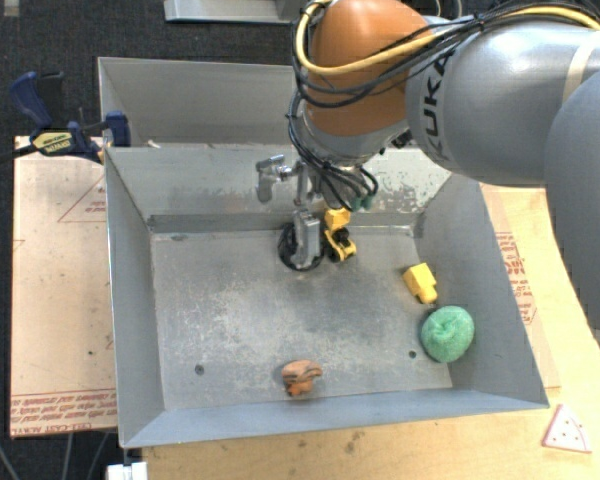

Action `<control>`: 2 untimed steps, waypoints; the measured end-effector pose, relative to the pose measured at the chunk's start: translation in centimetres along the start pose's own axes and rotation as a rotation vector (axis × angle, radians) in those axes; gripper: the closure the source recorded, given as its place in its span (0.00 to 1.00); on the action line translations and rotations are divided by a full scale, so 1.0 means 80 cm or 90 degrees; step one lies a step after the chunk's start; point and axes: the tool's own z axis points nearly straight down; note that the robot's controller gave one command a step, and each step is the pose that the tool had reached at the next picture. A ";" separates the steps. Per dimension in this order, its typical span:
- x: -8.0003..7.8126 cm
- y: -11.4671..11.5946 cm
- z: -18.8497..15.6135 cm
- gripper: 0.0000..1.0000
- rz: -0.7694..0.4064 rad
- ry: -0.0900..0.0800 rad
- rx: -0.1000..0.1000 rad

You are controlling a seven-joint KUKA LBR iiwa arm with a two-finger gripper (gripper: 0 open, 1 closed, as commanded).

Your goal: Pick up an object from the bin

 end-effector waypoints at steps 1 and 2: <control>0.015 -0.045 0.022 0.00 0.035 0.004 0.003; 0.041 -0.058 0.051 0.00 -0.019 0.002 0.001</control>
Offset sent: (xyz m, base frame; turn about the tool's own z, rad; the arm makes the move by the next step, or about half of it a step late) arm -0.0306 -0.0763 -0.0562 -0.1047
